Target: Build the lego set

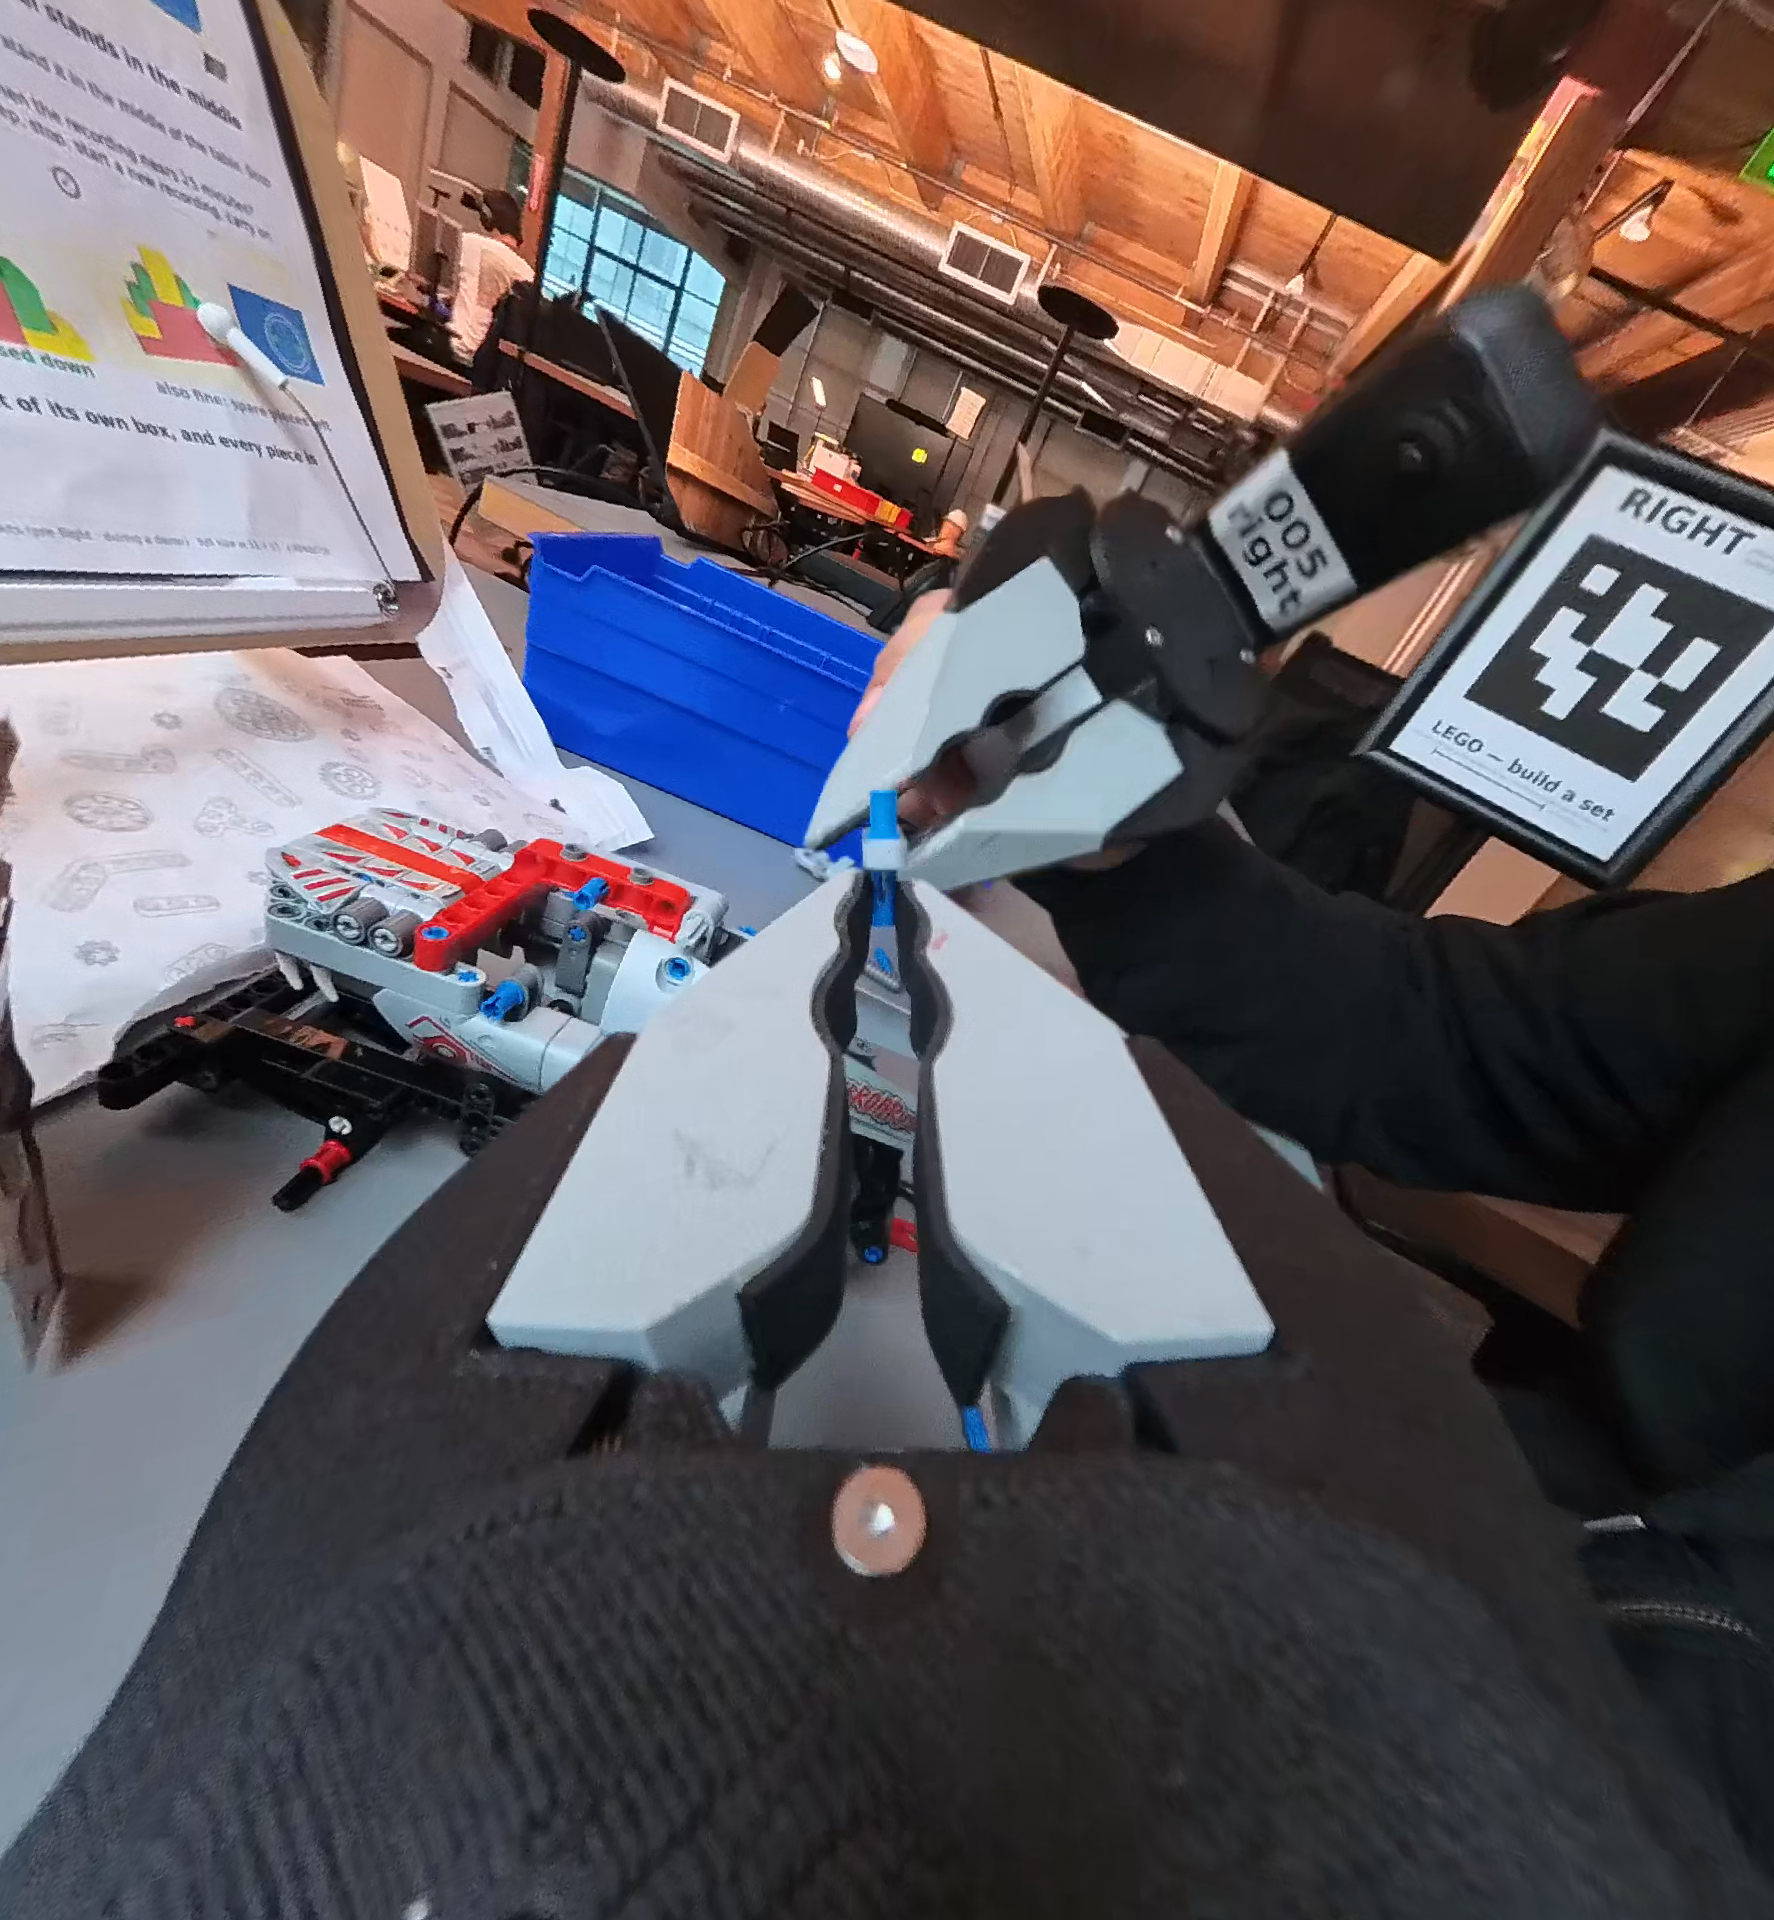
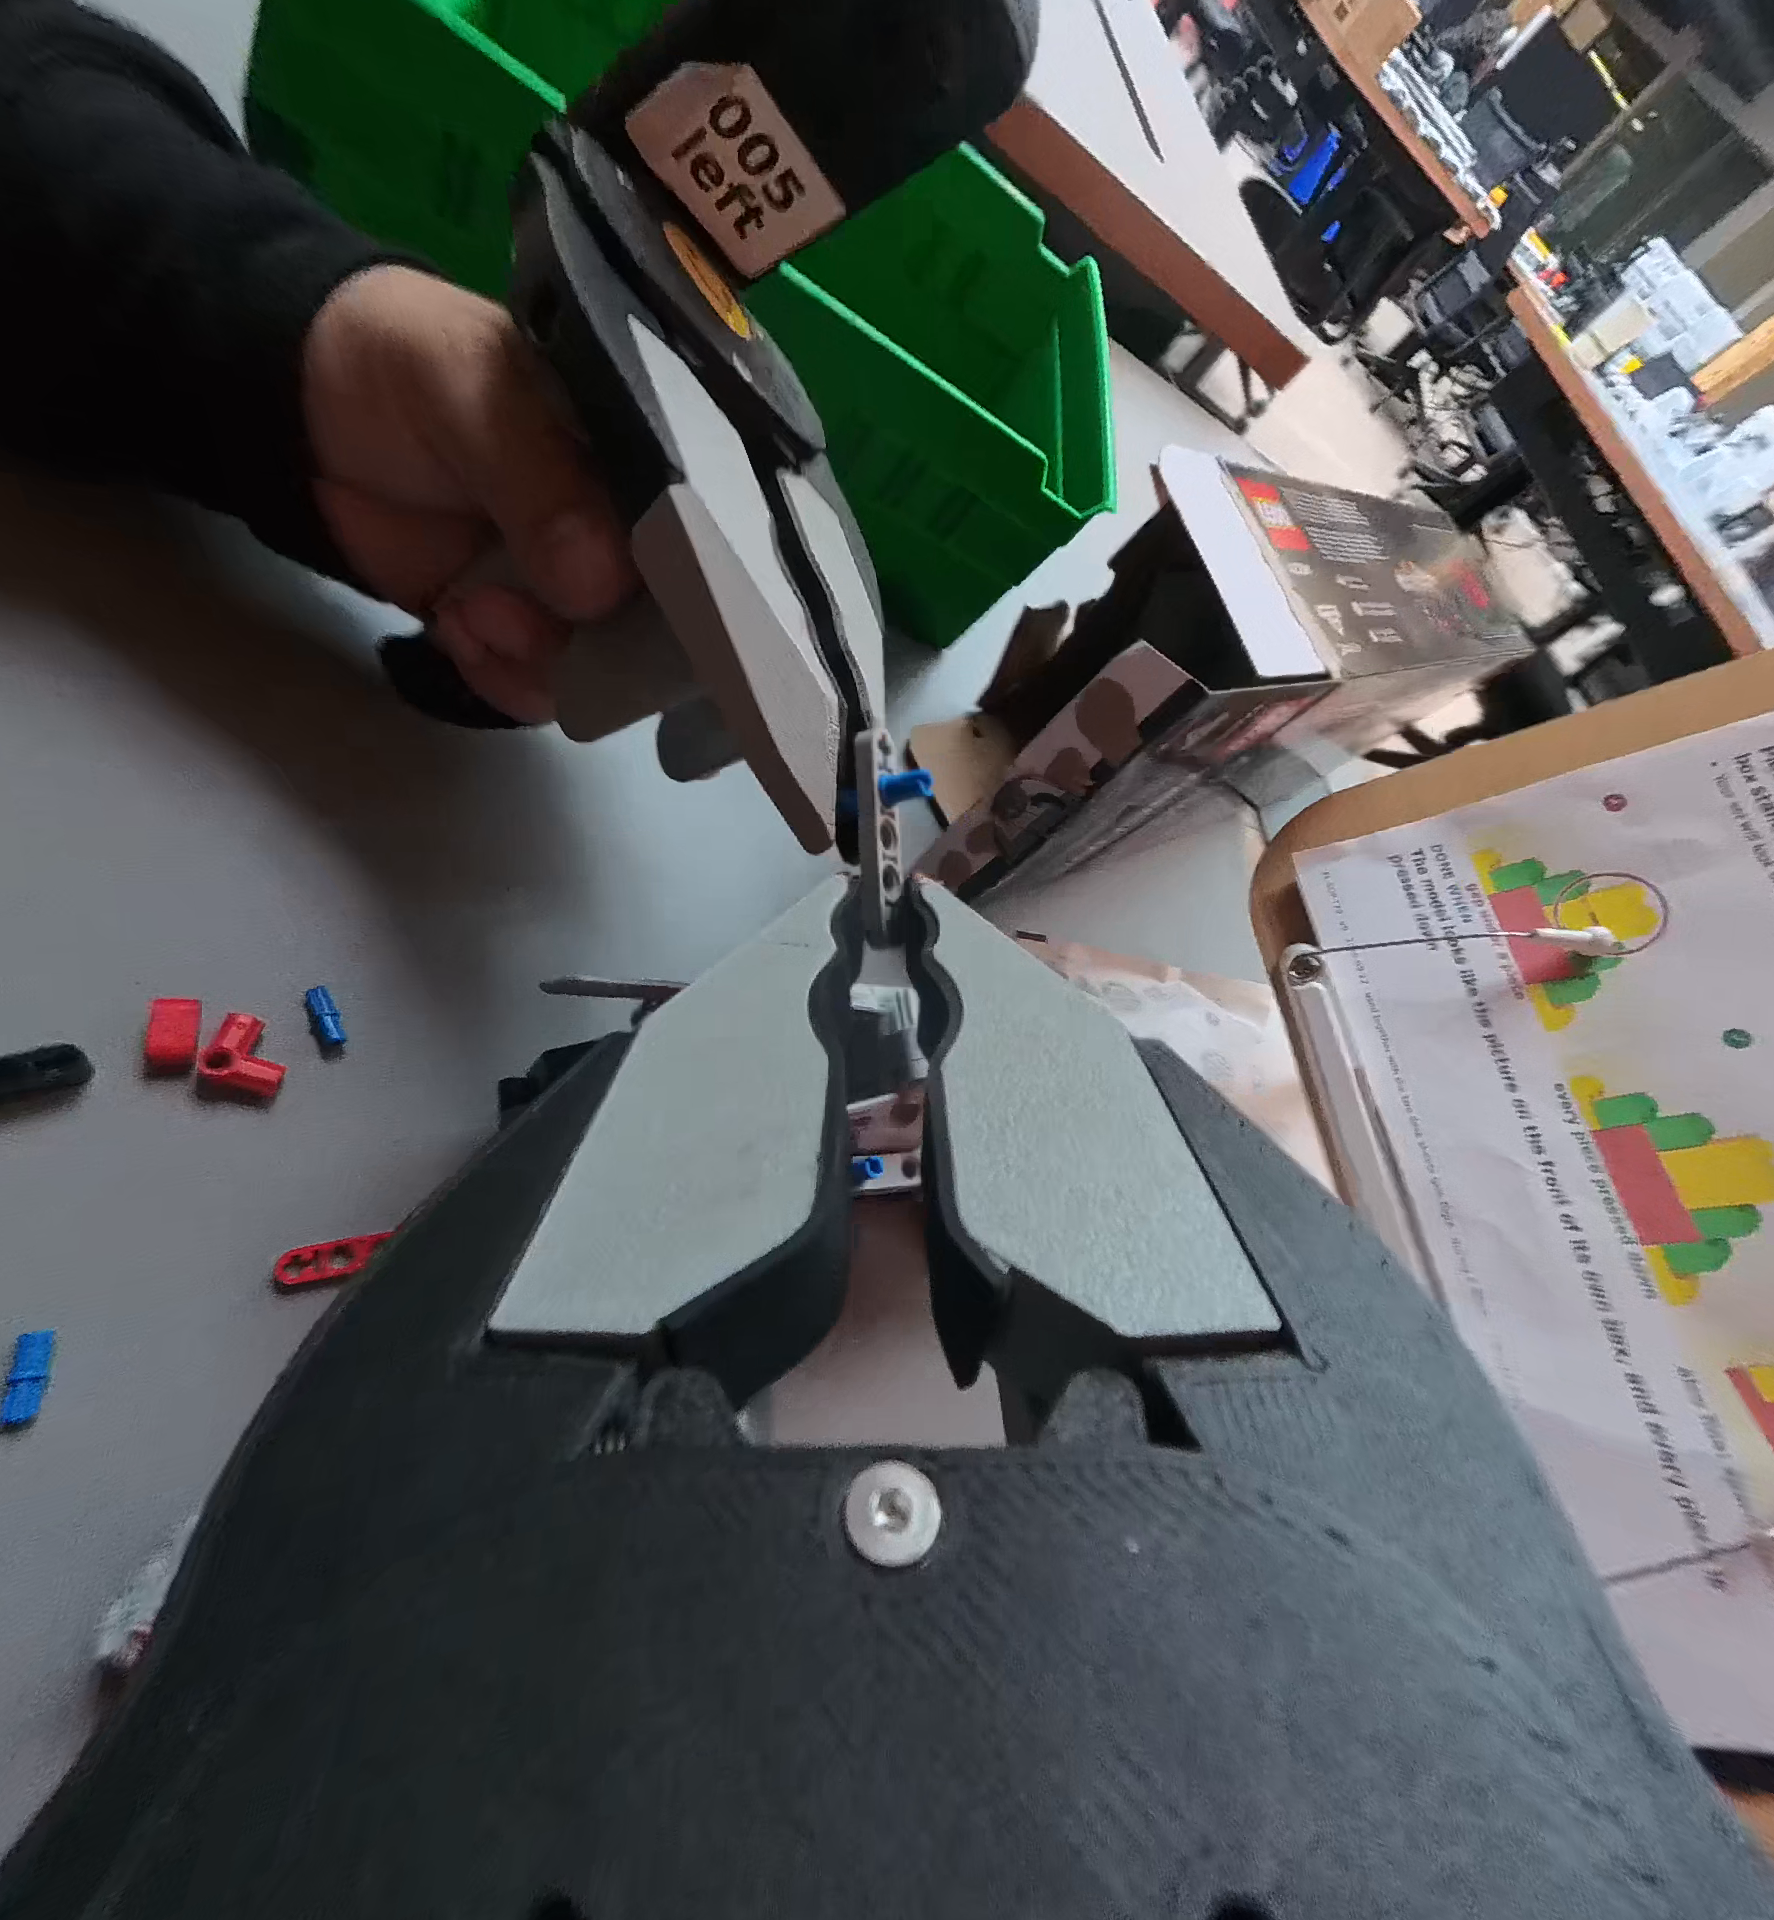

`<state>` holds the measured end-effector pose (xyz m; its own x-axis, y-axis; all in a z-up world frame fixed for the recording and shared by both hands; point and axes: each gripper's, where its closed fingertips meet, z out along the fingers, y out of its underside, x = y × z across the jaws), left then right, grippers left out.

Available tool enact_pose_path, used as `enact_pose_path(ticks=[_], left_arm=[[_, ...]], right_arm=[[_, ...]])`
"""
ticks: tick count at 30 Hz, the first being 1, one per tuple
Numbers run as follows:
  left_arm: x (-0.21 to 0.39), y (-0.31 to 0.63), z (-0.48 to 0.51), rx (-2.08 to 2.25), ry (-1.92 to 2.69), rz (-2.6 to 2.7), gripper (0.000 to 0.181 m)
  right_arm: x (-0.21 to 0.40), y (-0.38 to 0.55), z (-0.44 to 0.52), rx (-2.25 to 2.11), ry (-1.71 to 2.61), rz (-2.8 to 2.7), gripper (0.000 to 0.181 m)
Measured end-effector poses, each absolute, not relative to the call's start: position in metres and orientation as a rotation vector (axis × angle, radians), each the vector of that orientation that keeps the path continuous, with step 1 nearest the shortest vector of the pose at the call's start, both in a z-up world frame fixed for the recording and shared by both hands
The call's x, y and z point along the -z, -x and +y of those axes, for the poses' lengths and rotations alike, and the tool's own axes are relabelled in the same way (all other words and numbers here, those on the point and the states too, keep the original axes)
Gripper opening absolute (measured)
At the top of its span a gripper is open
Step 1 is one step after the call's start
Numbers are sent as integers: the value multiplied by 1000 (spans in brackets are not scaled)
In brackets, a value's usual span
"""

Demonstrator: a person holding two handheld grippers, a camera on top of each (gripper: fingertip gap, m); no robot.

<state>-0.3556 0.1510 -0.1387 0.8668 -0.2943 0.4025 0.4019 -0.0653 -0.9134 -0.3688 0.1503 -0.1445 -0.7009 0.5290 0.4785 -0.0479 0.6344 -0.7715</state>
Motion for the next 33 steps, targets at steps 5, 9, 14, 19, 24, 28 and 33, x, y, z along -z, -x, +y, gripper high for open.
enact_pose_path(ticks=[5,9,14,19,24,28,33], left_arm=[[131,355,149,533,1493,-50,3],[128,351,149,514,1467,-22,2],[129,350,152,455,1474,-7,2],[129,352,152,452,1474,-22,2],[133,351,152,448,1511,-5,3],[134,361,146,341,1551,14,20],[128,361,144,354,1511,-2,21]], right_arm=[[126,363,150,-1508,591,-2149,10],[113,360,141,-1890,745,-2103,14],[108,362,144,-2051,846,-2058,0],[117,364,134,-1964,832,-2099,7],[119,365,135,-1954,867,-2095,3],[111,365,143,-2055,934,-2052,2],[122,363,138,-1982,931,-2140,3]])
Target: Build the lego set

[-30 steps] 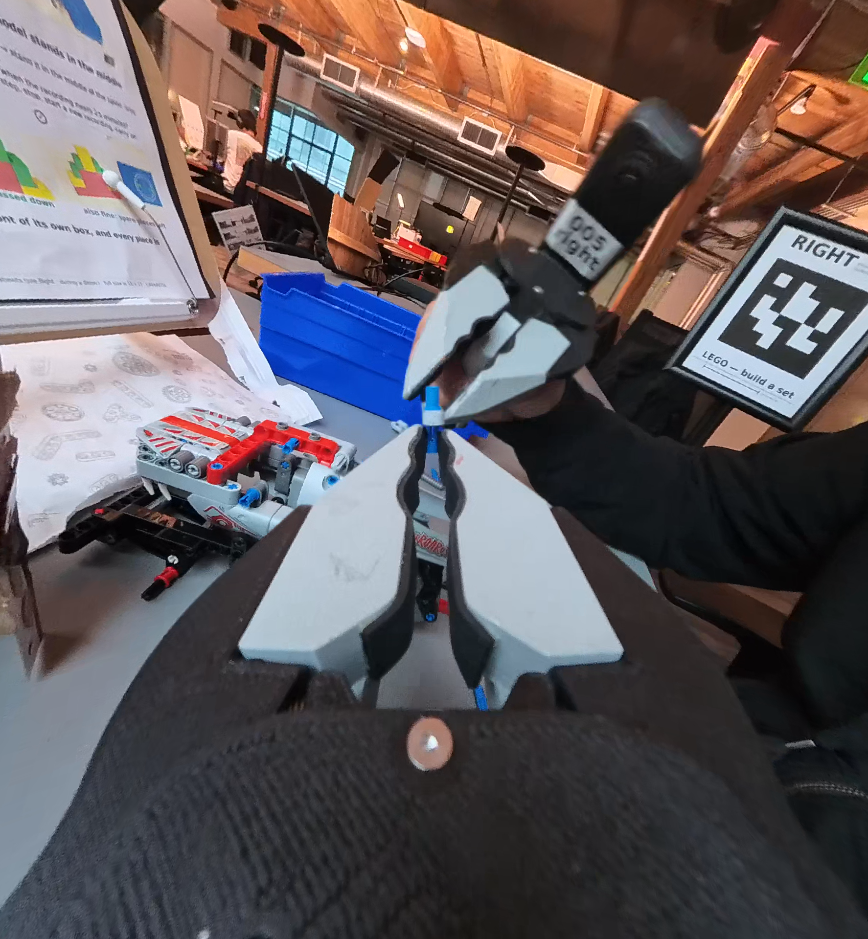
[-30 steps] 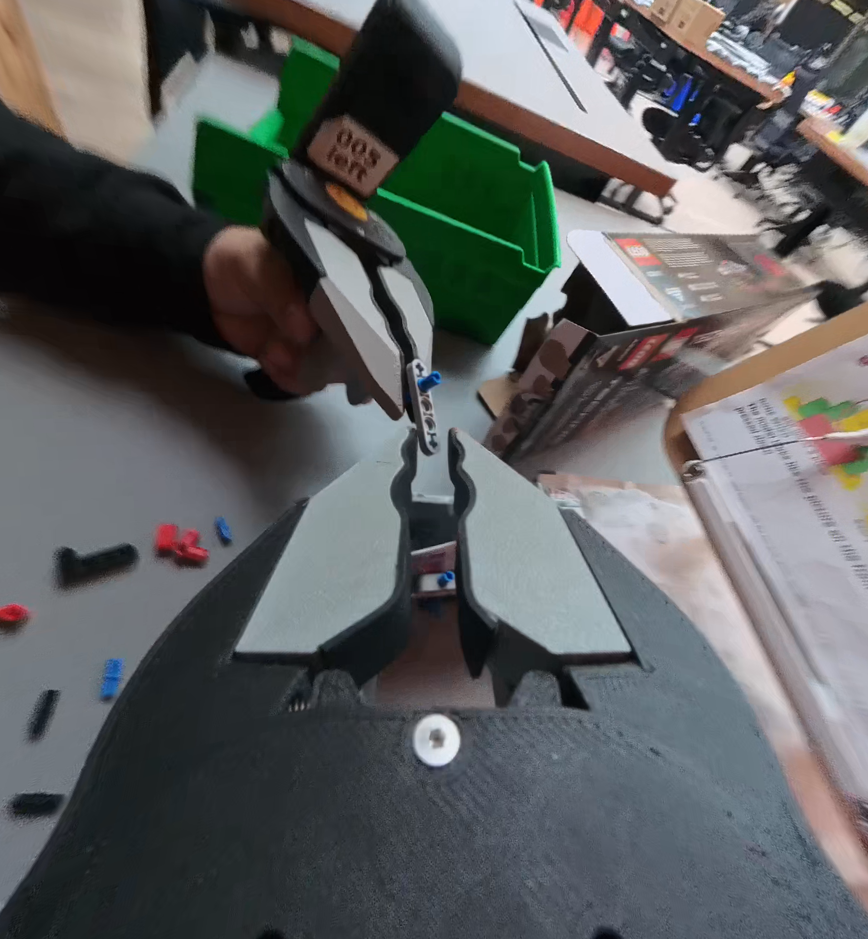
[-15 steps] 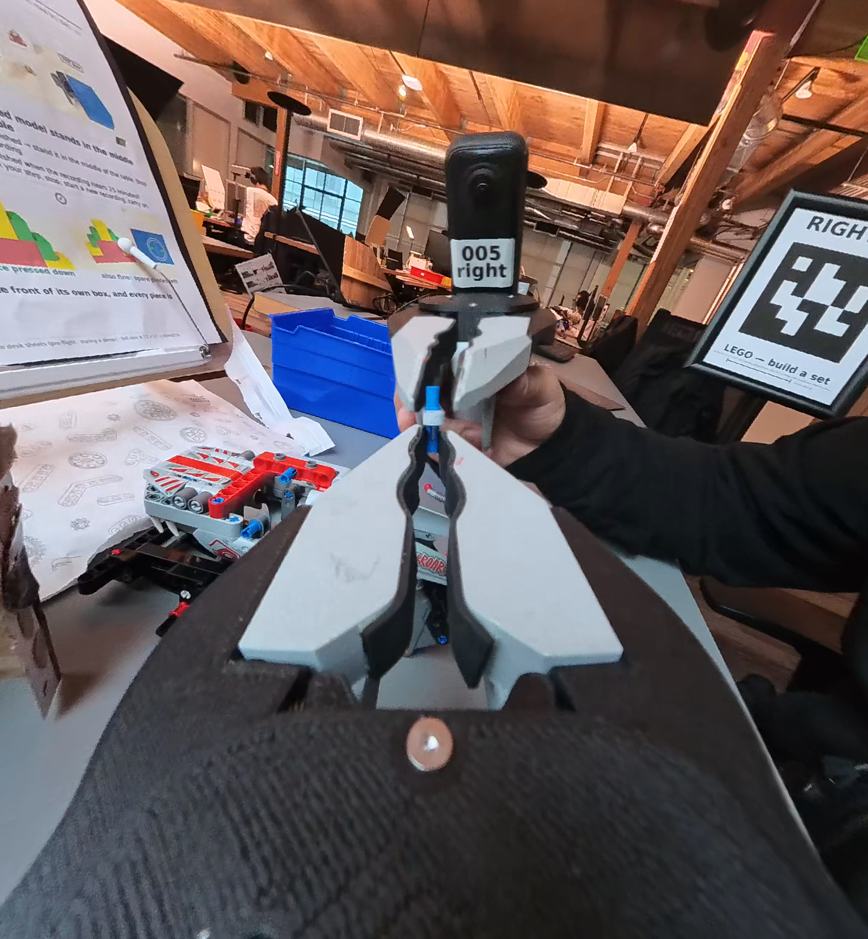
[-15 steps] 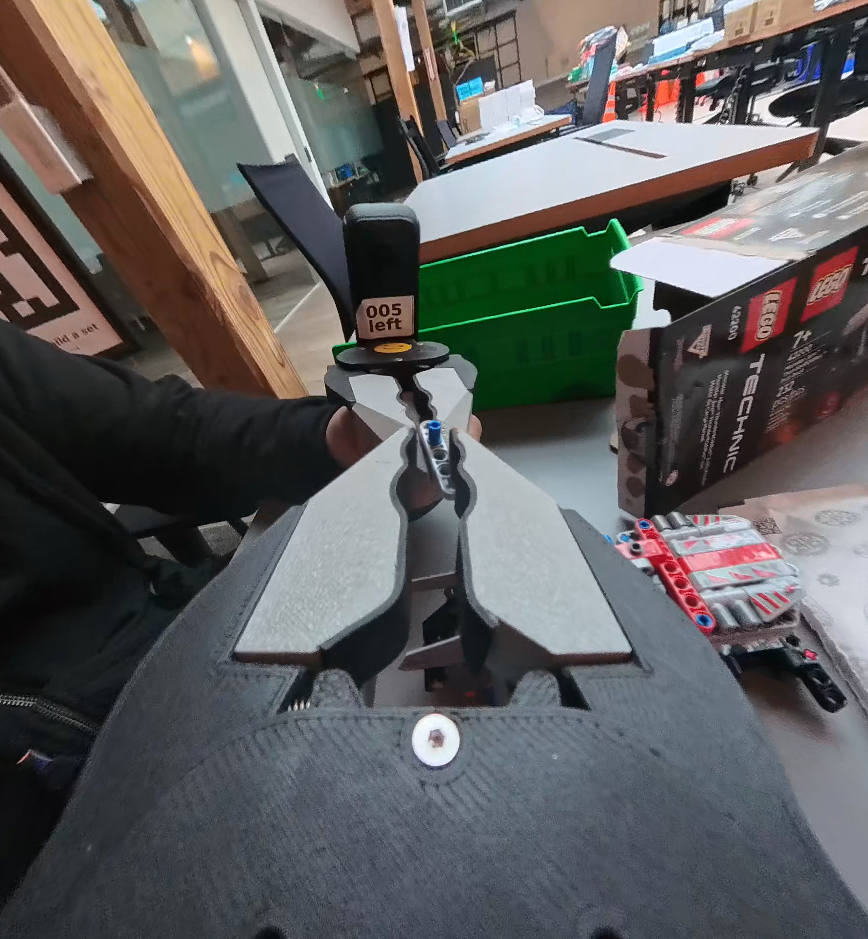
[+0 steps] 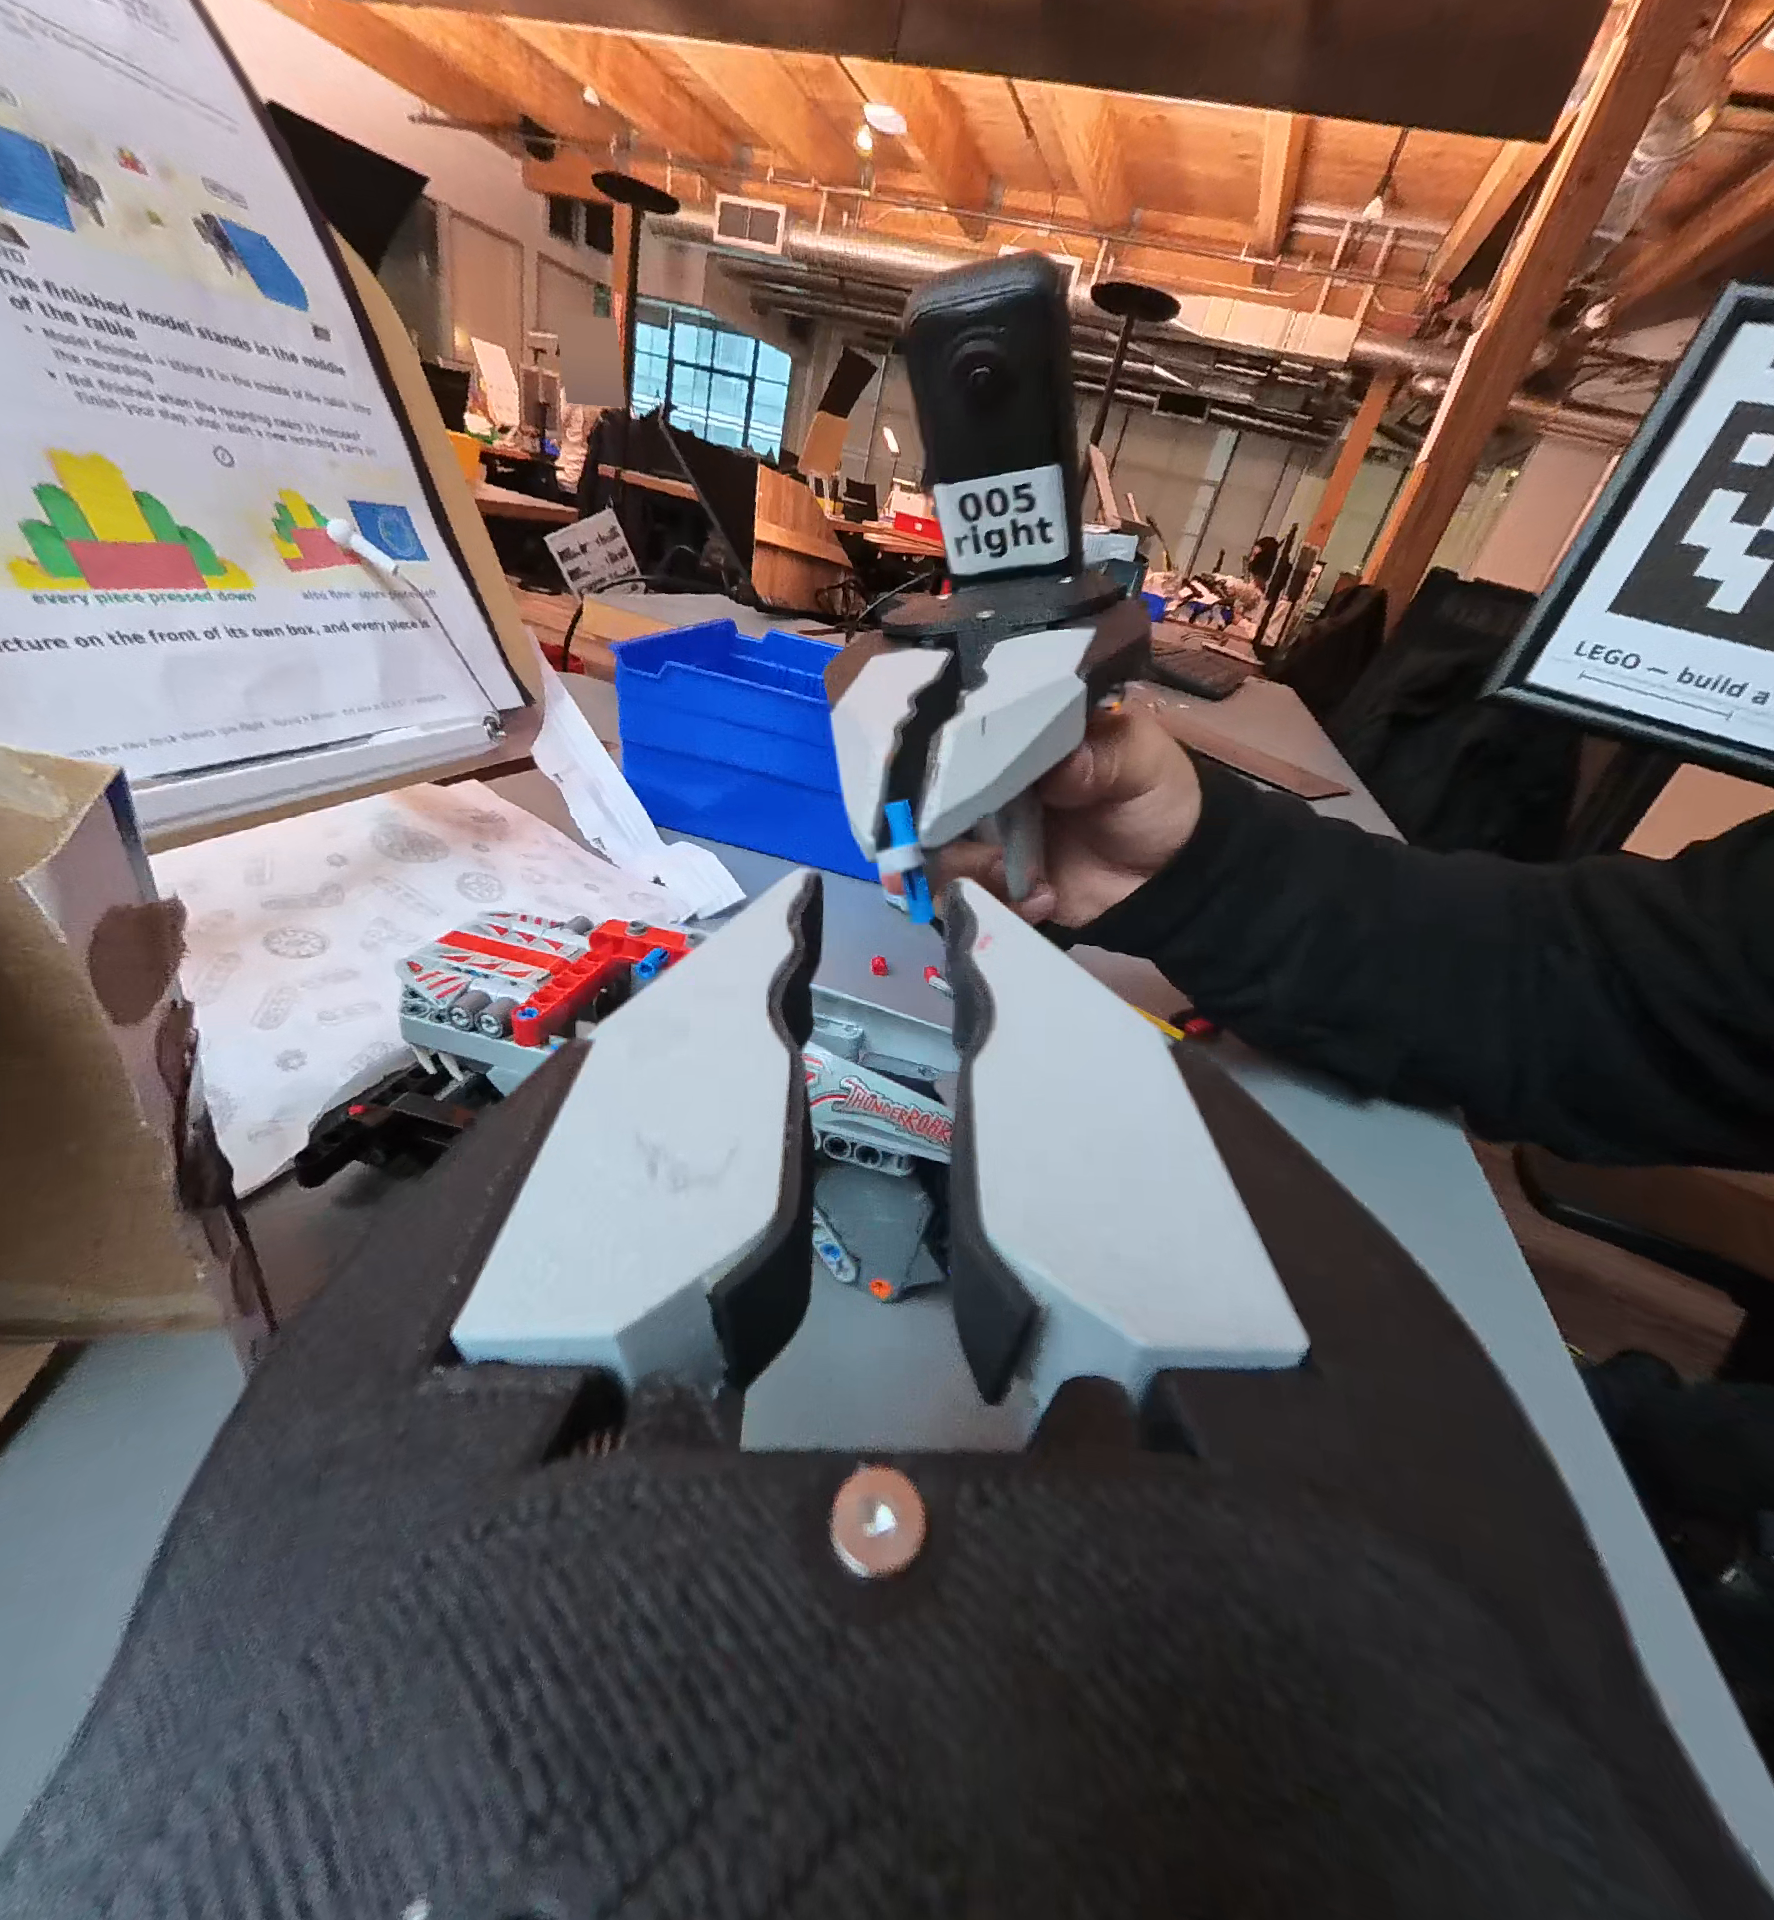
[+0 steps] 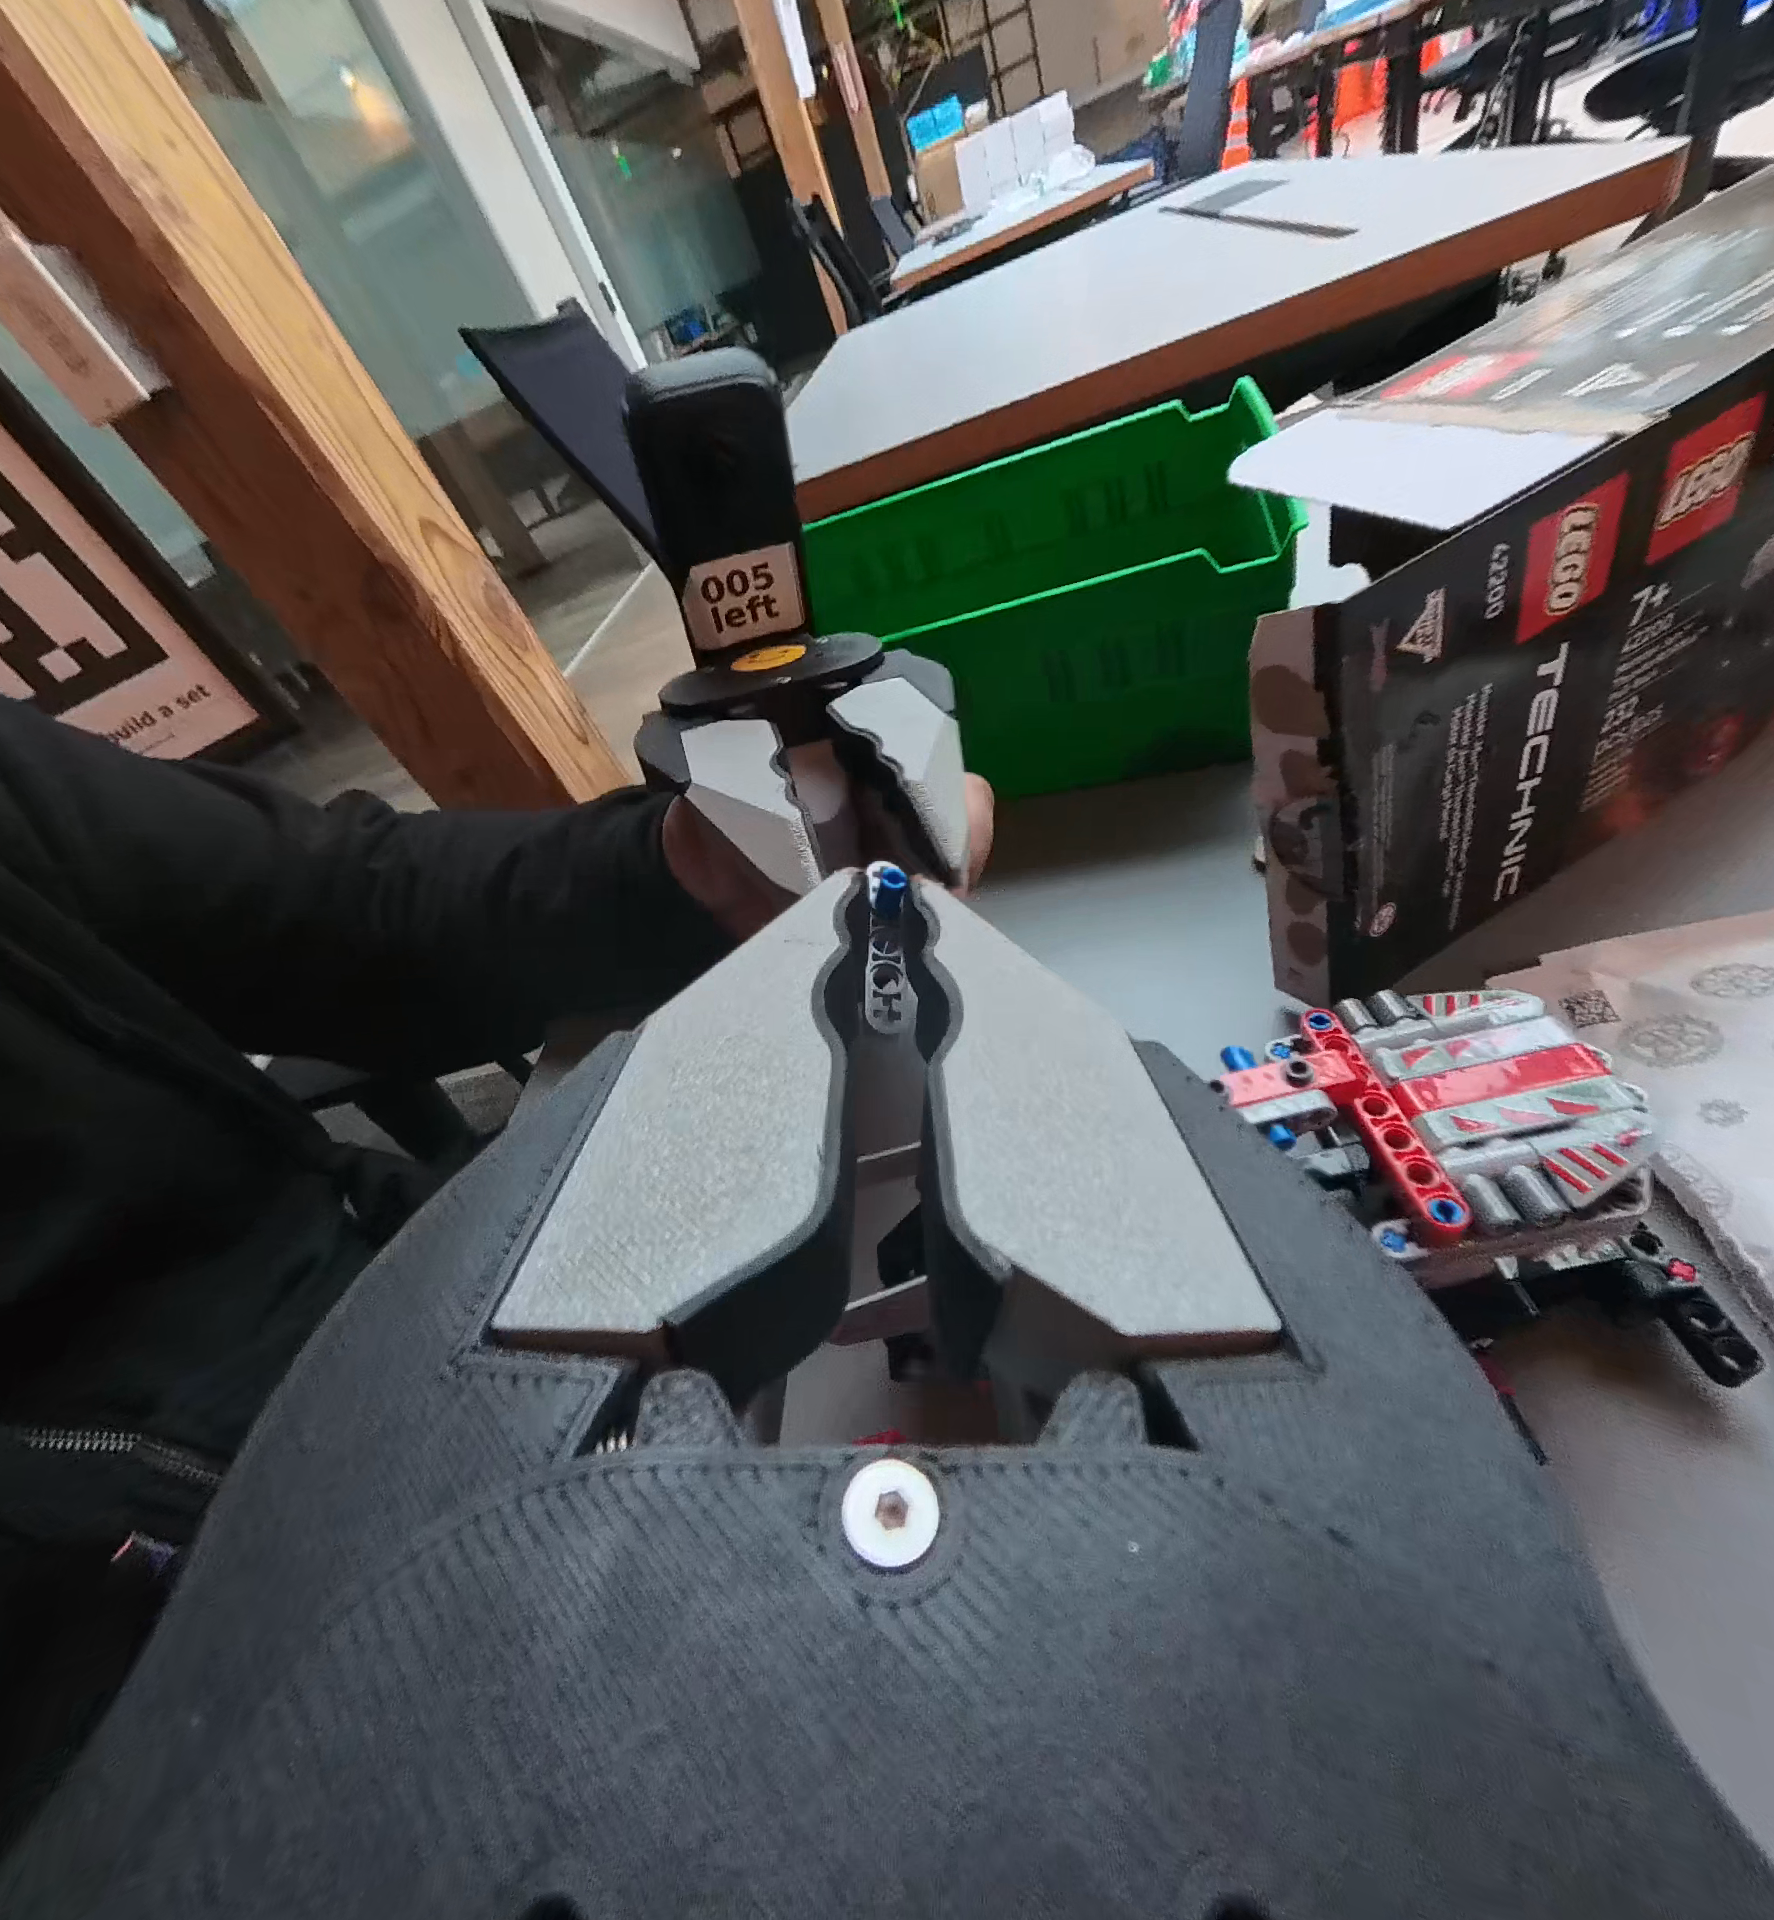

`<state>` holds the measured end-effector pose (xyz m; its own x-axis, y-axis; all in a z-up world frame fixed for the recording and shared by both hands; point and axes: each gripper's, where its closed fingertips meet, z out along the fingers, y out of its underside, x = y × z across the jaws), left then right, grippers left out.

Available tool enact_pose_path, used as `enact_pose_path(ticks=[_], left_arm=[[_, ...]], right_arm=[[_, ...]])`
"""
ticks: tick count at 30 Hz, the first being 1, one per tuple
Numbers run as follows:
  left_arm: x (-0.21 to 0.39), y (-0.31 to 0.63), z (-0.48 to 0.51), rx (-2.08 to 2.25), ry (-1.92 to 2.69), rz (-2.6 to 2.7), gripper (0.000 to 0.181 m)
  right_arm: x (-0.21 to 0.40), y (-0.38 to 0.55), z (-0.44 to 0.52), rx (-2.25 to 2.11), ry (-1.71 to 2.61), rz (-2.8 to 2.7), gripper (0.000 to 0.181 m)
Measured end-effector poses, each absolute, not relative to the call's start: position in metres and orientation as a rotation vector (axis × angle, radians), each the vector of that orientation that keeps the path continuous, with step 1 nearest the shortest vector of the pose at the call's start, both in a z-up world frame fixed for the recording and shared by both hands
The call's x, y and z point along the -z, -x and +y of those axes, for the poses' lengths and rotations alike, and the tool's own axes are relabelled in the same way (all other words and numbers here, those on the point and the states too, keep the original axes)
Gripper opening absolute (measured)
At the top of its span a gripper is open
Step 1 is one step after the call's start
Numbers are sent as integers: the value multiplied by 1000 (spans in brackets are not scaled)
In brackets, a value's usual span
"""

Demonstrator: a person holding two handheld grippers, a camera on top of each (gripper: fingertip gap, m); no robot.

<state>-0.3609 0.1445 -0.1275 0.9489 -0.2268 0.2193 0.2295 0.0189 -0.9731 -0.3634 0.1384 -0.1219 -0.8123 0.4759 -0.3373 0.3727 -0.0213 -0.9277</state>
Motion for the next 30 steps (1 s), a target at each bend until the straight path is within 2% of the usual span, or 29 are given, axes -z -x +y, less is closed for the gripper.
enact_pose_path(ticks=[5,7,13,17,20,30], left_arm=[[126,359,143,474,1484,-34,12],[123,359,141,541,1455,-55,0],[122,366,140,616,1412,-129,0],[123,362,139,690,1422,-133,13],[128,361,140,690,1449,-127,6],[144,343,135,752,1586,-9,6]], right_arm=[[131,364,132,-1951,936,-2194,3],[130,366,133,-1989,981,-2178,2],[131,369,132,-1992,977,-2148,2],[130,369,134,-2012,991,-2140,2],[130,365,130,-2022,959,-2166,2],[145,349,125,-1793,803,-2390,0]])
